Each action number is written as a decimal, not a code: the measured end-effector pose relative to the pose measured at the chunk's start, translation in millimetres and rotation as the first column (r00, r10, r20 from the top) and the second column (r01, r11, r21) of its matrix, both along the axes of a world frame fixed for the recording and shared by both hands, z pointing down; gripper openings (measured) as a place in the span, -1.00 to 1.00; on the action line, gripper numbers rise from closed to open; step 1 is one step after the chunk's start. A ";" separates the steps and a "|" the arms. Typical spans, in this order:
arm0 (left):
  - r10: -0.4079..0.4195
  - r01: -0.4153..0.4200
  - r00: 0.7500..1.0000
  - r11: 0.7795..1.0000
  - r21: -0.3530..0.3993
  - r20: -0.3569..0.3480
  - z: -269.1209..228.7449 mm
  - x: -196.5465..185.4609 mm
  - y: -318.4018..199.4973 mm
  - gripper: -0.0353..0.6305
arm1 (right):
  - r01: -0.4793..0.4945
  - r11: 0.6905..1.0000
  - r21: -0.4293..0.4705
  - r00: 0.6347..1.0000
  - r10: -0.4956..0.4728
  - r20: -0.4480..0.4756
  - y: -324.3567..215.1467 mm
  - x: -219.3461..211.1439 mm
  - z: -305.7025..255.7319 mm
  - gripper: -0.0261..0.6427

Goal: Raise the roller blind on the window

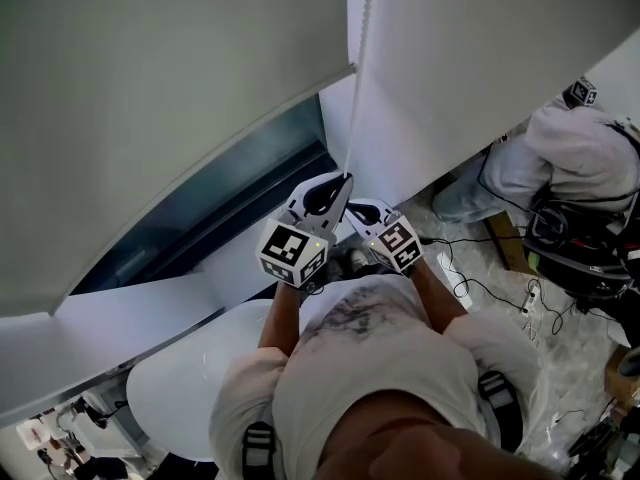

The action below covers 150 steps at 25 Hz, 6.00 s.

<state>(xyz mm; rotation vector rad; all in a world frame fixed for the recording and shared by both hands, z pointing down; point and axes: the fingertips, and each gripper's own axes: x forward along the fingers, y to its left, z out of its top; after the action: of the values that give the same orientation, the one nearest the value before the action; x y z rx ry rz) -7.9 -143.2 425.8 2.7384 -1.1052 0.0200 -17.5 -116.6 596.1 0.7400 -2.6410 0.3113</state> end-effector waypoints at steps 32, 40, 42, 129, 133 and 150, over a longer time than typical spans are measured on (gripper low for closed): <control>-0.020 0.024 0.998 0.998 -0.066 0.058 50.1 -5.7 -9.0 -0.87 | 0.049 0.996 0.069 0.990 -0.058 0.129 5.4 10.3 -74.1 -0.72; -0.017 0.021 0.998 0.998 -0.062 0.062 50.5 -1.8 -8.5 -0.87 | 0.003 0.982 0.190 0.963 -0.054 0.265 -4.3 21.8 -175.9 -0.48; -0.016 0.020 0.998 0.998 -0.061 0.063 50.3 -1.2 -7.9 -0.87 | -0.011 0.974 0.226 0.957 -0.055 0.286 -9.6 20.8 -199.6 -0.48; 0.022 0.008 0.993 0.968 -0.251 0.113 213.3 0.1 46.7 -0.86 | 0.001 0.968 0.250 0.986 -0.043 0.163 -12.0 -10.0 -153.1 -0.74; -0.011 0.023 0.997 0.985 -0.170 0.070 159.3 -10.9 42.3 -0.75 | 0.006 0.967 0.253 0.986 -0.048 0.161 -14.7 -10.6 -152.2 -0.74; 0.061 -0.054 0.998 0.979 0.197 -0.029 -102.5 -19.5 15.0 -0.73 | -0.011 0.969 0.247 0.983 -0.035 0.182 -11.4 -7.9 -150.2 -0.74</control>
<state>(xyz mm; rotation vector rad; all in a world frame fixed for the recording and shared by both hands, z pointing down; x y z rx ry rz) -27.4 -128.2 323.3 2.9316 -1.0704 -0.1365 -25.4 -128.0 445.9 0.8068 -2.8948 0.0482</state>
